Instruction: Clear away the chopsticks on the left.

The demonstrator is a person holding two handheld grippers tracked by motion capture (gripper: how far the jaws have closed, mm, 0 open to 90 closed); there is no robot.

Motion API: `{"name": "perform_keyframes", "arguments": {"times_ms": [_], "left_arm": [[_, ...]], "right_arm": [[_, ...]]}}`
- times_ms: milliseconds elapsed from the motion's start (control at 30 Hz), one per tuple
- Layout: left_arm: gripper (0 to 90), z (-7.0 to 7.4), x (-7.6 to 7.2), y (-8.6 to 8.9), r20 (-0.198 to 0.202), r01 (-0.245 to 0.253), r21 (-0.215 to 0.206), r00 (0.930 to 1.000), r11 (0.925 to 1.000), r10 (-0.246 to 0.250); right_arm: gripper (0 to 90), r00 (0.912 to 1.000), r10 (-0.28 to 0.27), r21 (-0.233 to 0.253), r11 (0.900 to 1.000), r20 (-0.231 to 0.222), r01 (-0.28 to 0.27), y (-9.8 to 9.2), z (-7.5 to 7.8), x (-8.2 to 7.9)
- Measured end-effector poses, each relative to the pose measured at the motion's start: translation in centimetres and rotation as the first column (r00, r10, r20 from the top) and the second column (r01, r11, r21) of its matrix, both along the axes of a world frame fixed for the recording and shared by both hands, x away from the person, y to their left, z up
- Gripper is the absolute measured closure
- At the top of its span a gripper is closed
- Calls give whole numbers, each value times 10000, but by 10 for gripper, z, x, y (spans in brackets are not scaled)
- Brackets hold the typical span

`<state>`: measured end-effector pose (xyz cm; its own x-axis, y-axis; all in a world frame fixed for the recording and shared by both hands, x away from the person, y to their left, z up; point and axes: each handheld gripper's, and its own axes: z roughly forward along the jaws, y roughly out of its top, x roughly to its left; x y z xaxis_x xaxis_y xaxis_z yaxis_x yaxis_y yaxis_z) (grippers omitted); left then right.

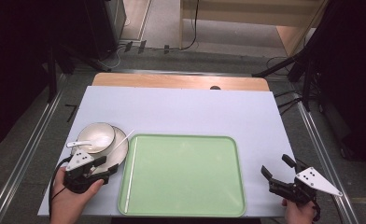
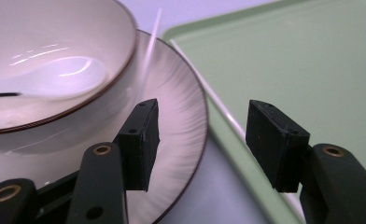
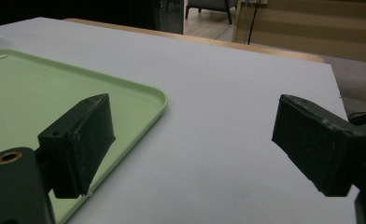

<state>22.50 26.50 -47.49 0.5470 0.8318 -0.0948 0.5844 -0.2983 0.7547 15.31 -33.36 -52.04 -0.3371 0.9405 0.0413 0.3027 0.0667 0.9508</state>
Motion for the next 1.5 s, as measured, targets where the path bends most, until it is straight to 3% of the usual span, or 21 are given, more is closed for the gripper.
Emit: {"name": "perform_keyframes", "arguments": {"times_ms": [167,300,500,767,967,1133,1333,1500], "left_arm": [[464,-2,1,9,-17,-344,621,9994,9975,346],[504,-6,5,9,-50,-556,781,9984,9954,562],[592,-15,19,4,-610,-286,938,9975,9952,344],[675,-19,33,-8,-734,-288,1569,9965,9872,407],[844,-20,34,-11,-941,54,1848,9955,9828,123],[856,-17,31,-11,-786,266,1861,9968,9822,-121],[857,-3,23,-15,-613,202,1040,9980,9944,-139],[857,5,13,-36,-669,513,816,9967,9953,-459]], "right_arm": [[130,10000,34,-11,10000,-8,-34,1,0,1],[130,10000,46,-26,10000,-15,-46,1,0,1],[130,10000,40,-13,10000,3,-40,0,0,0],[130,10000,42,-10,10000,-16,-42,0,0,0],[130,10000,7,36,10000,-59,-7,-1,-1,0],[130,10000,4,12,10000,-38,-4,-1,0,0],[130,10000,-3,6,10000,-45,3,0,0,0],[130,10000,-1,26,10000,-30,1,-1,0,0]]}}
